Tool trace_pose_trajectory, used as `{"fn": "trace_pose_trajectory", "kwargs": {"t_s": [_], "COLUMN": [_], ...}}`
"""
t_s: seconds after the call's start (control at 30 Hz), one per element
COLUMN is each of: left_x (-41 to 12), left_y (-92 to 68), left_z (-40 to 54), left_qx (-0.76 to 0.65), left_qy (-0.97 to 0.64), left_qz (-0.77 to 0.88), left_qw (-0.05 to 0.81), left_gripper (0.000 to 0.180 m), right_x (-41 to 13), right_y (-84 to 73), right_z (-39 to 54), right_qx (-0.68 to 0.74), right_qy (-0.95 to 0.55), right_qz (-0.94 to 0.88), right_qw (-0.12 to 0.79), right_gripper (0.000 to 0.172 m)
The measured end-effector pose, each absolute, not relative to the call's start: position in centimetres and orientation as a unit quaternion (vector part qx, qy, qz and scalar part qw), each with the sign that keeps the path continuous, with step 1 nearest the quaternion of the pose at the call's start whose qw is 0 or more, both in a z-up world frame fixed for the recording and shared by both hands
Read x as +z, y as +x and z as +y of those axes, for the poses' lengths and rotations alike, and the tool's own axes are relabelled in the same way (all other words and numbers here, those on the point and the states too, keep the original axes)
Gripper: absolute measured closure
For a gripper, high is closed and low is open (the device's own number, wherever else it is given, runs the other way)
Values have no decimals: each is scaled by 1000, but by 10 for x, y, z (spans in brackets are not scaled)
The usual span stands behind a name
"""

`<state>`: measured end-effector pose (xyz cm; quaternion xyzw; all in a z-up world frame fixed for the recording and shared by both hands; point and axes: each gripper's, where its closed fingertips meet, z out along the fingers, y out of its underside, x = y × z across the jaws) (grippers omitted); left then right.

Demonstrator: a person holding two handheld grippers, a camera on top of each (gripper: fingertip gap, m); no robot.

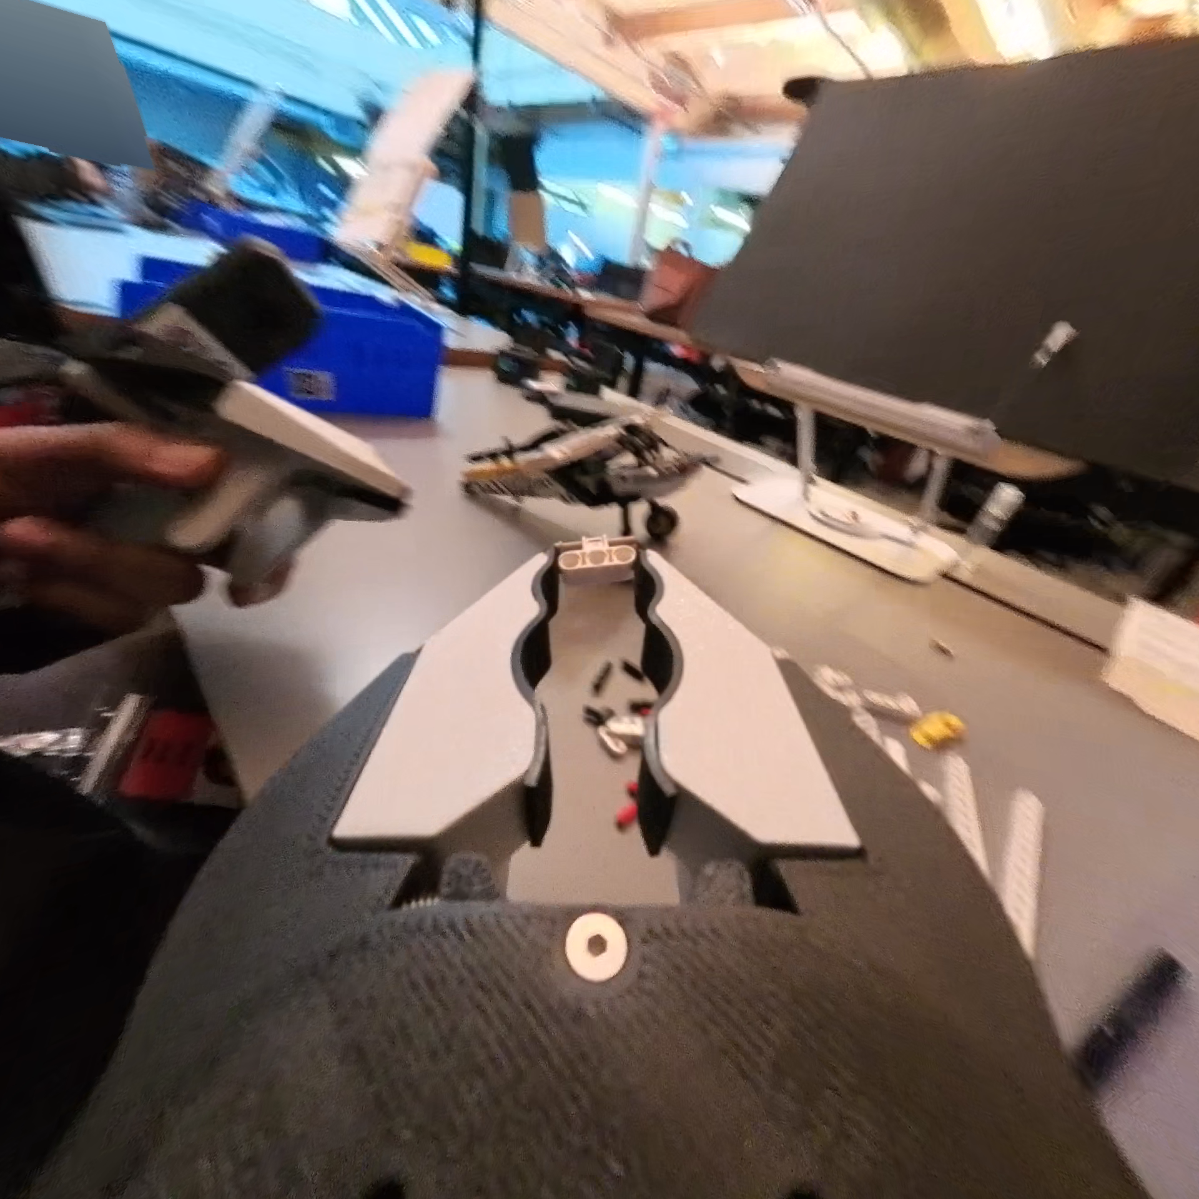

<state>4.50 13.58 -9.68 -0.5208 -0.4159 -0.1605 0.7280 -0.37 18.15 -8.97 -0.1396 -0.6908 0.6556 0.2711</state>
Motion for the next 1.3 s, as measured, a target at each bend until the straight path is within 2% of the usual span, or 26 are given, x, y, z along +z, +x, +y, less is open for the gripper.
{"fn": "trace_pose_trajectory", "kwargs": {"t_s": [0.07,0.1,0.2,0.33,0.4,0.6,0.83,1.2,1.3], "left_x": [-95,-95,-93,-92,-90,-93,-93,-89,-89], "left_y": [41,39,40,48,51,53,54,65,65], "left_z": [138,140,147,156,157,158,159,162,162], "left_qx": [-156,-167,-232,-279,-285,-288,-296,-304,-301], "left_qy": [-518,-514,-485,-480,-482,-495,-495,-522,-524], "left_qz": [-420,-424,-425,-415,-408,-409,-404,-371,-373], "left_qw": [728,727,729,721,721,710,711,705,704], "left_gripper": [180,172,153,144,146,173,174,176,171], "right_x": [-84,-82,-77,-84,-90,-89,-88,-83,-84], "right_y": [16,20,35,43,44,48,48,54,57], "right_z": [171,170,167,156,152,146,147,155,154], "right_qx": [689,697,707,682,662,661,668,702,700], "right_qy": [-84,-70,-20,15,27,36,33,25,34], "right_qz": [-680,-676,-667,-687,-700,-697,-695,-686,-688], "right_qw": [234,229,235,249,268,276,265,191,187], "right_gripper": [150,150,150,150,150,150,150,150,150]}}
